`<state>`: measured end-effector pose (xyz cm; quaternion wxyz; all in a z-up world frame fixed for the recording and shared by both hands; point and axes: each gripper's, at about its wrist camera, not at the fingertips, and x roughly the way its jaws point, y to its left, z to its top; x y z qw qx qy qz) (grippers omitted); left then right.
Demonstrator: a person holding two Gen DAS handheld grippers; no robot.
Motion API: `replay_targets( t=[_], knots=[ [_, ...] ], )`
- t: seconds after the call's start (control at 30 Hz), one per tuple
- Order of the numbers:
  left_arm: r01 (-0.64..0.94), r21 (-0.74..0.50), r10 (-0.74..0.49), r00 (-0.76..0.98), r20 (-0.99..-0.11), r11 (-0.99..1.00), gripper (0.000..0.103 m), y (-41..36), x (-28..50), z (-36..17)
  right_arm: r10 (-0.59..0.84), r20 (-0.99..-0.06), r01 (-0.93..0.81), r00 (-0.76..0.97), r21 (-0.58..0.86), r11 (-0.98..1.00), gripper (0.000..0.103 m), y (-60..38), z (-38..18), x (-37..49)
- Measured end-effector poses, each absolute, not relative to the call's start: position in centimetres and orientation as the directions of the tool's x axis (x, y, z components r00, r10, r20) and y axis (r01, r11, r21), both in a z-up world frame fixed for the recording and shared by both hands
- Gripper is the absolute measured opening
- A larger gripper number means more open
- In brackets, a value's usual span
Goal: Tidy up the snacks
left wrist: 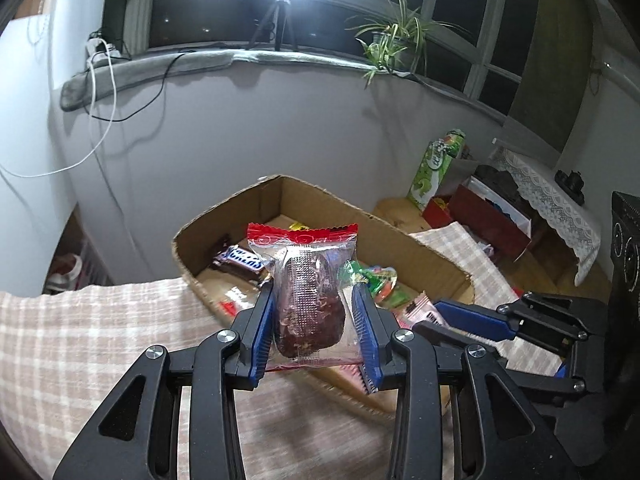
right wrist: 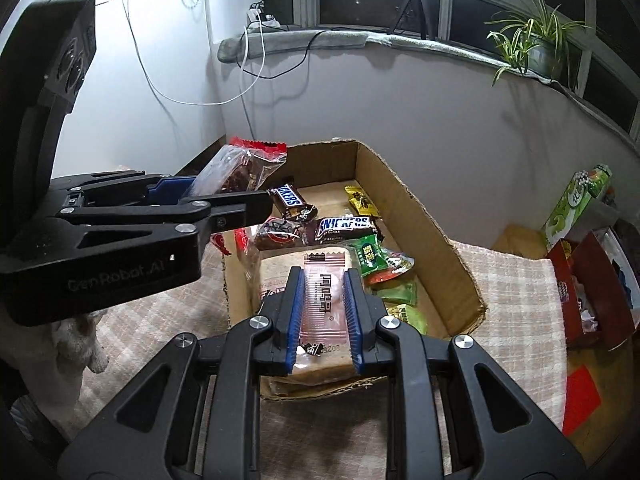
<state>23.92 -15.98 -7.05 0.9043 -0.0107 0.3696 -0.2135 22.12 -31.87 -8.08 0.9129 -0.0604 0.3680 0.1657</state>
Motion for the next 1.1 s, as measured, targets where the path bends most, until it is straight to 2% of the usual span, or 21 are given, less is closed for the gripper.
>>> replay_targets(
  t=[0.03, 0.1, 0.13, 0.2, 0.97, 1.07, 1.1],
  knots=[
    [0.377, -0.177, -0.393, 0.636, -0.664, 0.909, 0.038, -16.1, 24.0, -7.0, 0.253, -0.690, -0.343, 0.679, 0.007, 0.939, 0.026, -31.9, -8.1, 22.1],
    [0.372, -0.175, -0.388, 0.637, -0.666, 0.912, 0.043, -16.2, 24.0, -6.9, 0.241, -0.682, -0.331, 0.691, -0.003, 0.944, 0.058, -31.9, -8.0, 21.9],
    [0.372, -0.176, -0.389, 0.639, -0.664, 0.911, 0.050, -16.2, 23.9, -6.8, 0.239, -0.677, -0.329, 0.696, -0.005, 0.944, 0.063, -31.9, -8.0, 21.9],
    [0.369, -0.173, -0.386, 0.647, -0.657, 0.913, 0.058, -16.2, 23.8, -6.6, 0.239, -0.673, -0.328, 0.700, -0.007, 0.945, 0.063, -31.9, -7.8, 21.7],
    [0.337, -0.167, -0.365, 0.699, -0.614, 0.927, 0.058, -14.1, 20.8, -4.5, 0.215, -0.642, -0.263, 0.736, 0.021, 0.965, 0.063, -33.6, -6.4, 18.0],
    [0.325, -0.157, -0.351, 0.714, -0.605, 0.933, 0.064, -13.5, 19.6, -4.3, 0.204, -0.633, -0.248, 0.746, 0.020, 0.969, 0.063, -34.0, -6.1, 17.2],
    [0.322, -0.157, -0.349, 0.718, -0.602, 0.934, 0.065, -13.3, 19.2, -4.2, 0.198, -0.631, -0.240, 0.750, 0.019, 0.971, 0.067, -34.1, -6.1, 17.0]
  ],
)
